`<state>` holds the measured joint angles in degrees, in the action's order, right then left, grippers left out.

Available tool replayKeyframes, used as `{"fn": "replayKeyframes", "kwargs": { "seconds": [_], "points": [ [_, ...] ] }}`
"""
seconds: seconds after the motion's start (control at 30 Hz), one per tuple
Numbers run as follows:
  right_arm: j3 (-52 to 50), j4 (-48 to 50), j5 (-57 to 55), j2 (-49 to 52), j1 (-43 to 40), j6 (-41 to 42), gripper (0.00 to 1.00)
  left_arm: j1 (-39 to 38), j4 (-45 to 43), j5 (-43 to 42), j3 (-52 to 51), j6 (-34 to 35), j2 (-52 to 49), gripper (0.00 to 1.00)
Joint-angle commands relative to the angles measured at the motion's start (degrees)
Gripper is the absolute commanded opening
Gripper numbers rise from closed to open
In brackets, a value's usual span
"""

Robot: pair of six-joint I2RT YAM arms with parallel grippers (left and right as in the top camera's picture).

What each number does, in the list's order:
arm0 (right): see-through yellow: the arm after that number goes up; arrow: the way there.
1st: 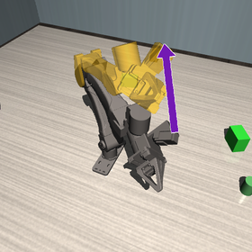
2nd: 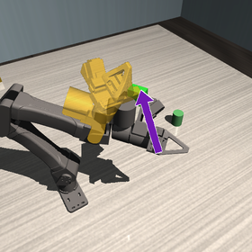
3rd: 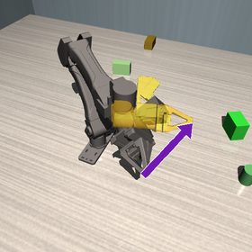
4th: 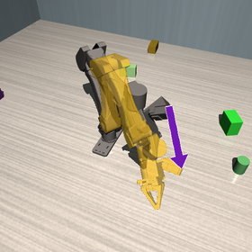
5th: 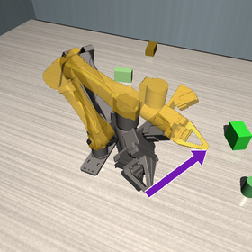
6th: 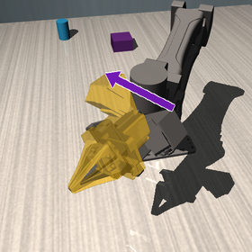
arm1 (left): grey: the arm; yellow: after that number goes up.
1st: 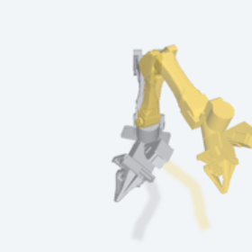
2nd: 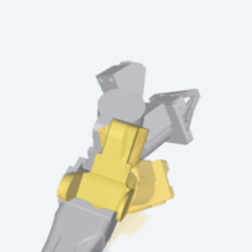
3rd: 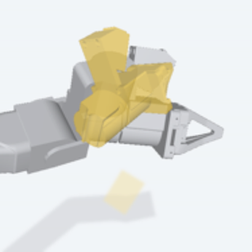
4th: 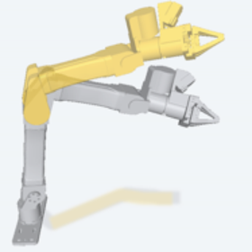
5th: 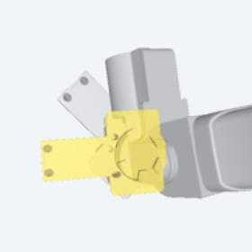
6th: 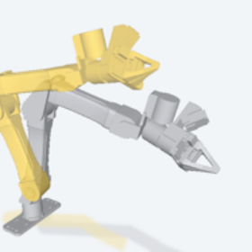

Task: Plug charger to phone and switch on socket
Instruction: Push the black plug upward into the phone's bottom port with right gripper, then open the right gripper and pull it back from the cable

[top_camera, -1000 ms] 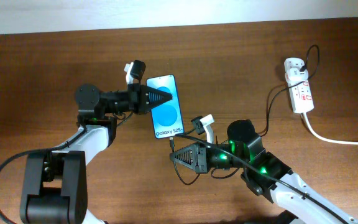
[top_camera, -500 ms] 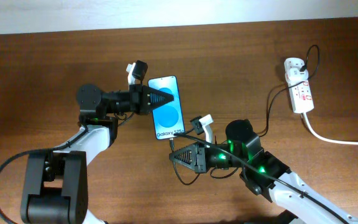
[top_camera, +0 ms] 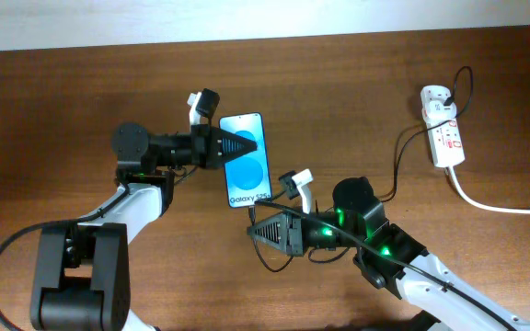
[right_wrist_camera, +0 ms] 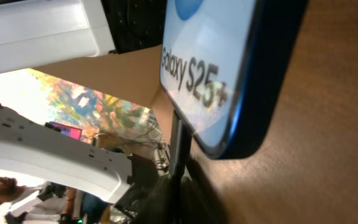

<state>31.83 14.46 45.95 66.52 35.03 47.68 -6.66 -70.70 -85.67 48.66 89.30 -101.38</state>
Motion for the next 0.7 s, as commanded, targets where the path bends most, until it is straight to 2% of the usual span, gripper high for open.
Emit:
{"fn": "replayKeyframes", "kwargs": {
  "seconds": [0.0, 0.03, 0.1, 0.2, 0.23, 0.27, 0.33, 0.4, 0.47, 0.6, 0.67],
  "points": [
    [1.5, 0.8, -1.0, 0.0, -0.6, -0.9, 0.27, -1.0, -0.4, -4.5, 0.5, -0.9, 0.1, 0.00],
    [1.5, 0.7, 1.0, -0.4, -0.5, -0.9, 0.35, -0.8, -0.4, -4.4, 0.5, -2.4, 0.1, 0.00],
    [1.5, -0.8, 2.4, -1.8, -0.5, -0.9, 0.43, 0.1, -0.4, -3.7, 0.5, -3.4, 0.1, 0.00],
    [1.5, -7.7, 0.3, -6.1, 0.3, -3.4, 0.42, 2.2, -0.4, -1.4, 0.5, -5.5, 0.1, 0.00],
    [1.5, -11.1, -3.6, -8.2, 1.6, -4.6, 0.45, 2.8, -0.4, -0.7, 0.6, -5.6, 0.1, 0.00],
    [1.6, -14.8, -9.6, -10.4, 3.7, -5.8, 0.52, 3.0, -0.4, 0.0, 0.6, -5.5, 0.1, 0.00],
    [1.6, -22.7, -29.8, -13.6, 10.5, -7.9, 0.58, 3.0, -0.4, 1.0, 0.5, -5.5, 0.1, 0.00],
    [1.6, -23.9, -42.2, -13.6, 16.2, -7.8, 0.59, 2.6, -0.4, 1.5, 0.5, -5.5, 0.1, 0.00],
    [1.9, -23.8, -50.2, -12.3, 19.7, -7.9, 0.59, 2.3, -0.4, 1.5, 0.5, -5.5, 0.1, 0.00],
    [6.0, -24.1, -58.2, -8.0, 20.5, -9.5, 0.59, 0.8, -0.4, 1.4, 0.5, -5.5, 0.1, 0.00],
    [8.0, -23.8, -58.5, -5.7, 20.5, -11.5, 0.53, 0.2, -0.4, 1.5, 0.5, -5.5, 0.1, 0.00]
  ]
}}
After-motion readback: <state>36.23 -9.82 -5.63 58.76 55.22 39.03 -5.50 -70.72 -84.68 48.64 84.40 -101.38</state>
